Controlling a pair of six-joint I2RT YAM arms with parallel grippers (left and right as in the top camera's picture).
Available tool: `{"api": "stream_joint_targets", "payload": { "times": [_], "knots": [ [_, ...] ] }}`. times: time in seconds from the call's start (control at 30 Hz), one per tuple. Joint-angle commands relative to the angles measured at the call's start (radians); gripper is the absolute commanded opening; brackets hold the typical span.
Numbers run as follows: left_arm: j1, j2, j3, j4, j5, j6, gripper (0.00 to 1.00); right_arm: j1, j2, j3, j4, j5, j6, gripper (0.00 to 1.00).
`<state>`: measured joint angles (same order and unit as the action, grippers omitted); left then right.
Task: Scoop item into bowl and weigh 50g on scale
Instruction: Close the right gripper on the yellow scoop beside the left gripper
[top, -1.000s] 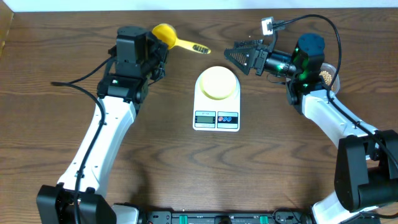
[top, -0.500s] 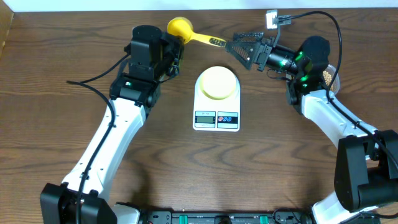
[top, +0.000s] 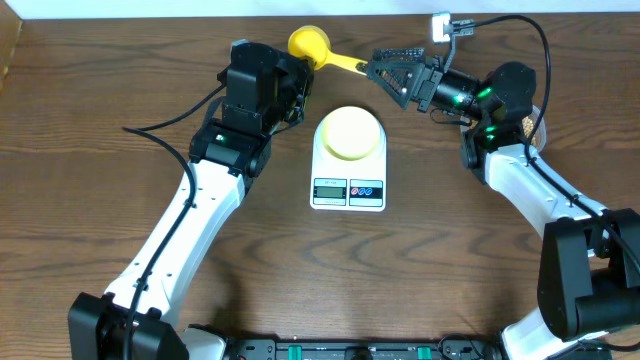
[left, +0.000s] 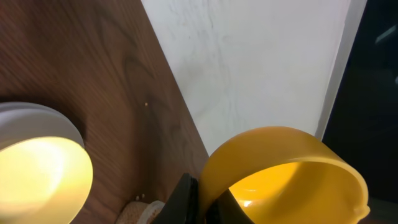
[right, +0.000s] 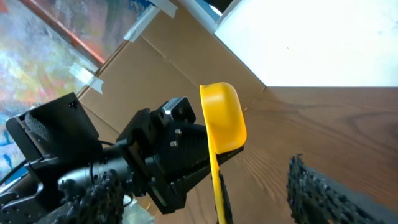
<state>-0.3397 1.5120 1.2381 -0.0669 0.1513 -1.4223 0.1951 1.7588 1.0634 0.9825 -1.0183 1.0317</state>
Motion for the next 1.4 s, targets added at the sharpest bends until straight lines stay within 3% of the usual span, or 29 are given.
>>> {"api": "stream_joint_targets", "payload": {
  "times": [0.0, 0.23, 0.4, 0.6, 0.93, 1.03, 1.3, 1.37],
  "knots": [
    [0.000, -0.010, 0.004, 0.005, -0.003, -0.051, 0.08, 0.016, -0.002, 0.018, 0.013, -0.005, 0.004, 0.70],
    [0.000, -0.010, 0.004, 0.005, -0.003, -0.103, 0.08, 0.032, -0.002, 0.018, 0.039, -0.008, -0.001, 0.59],
    [-0.004, -0.010, 0.004, 0.005, -0.002, -0.110, 0.08, 0.056, -0.002, 0.018, 0.039, -0.008, -0.055, 0.61],
    [-0.027, -0.010, 0.004, 0.005, -0.002, -0.110, 0.08, 0.069, -0.002, 0.018, 0.039, 0.006, -0.106, 0.45],
    [-0.032, -0.010, 0.004, 0.005, -0.003, -0.112, 0.08, 0.067, -0.002, 0.018, 0.035, 0.023, -0.166, 0.46],
    [-0.032, -0.010, 0.004, 0.005, -0.010, -0.152, 0.08, 0.064, -0.002, 0.018, 0.034, 0.048, -0.166, 0.42],
    [-0.032, -0.010, 0.004, 0.005, -0.011, -0.197, 0.08, 0.060, -0.002, 0.018, 0.020, 0.078, -0.176, 0.45],
    [-0.032, -0.010, 0.004, 0.005, -0.011, -0.201, 0.08, 0.056, -0.002, 0.018, 0.019, 0.078, -0.194, 0.38]
  ]
}}
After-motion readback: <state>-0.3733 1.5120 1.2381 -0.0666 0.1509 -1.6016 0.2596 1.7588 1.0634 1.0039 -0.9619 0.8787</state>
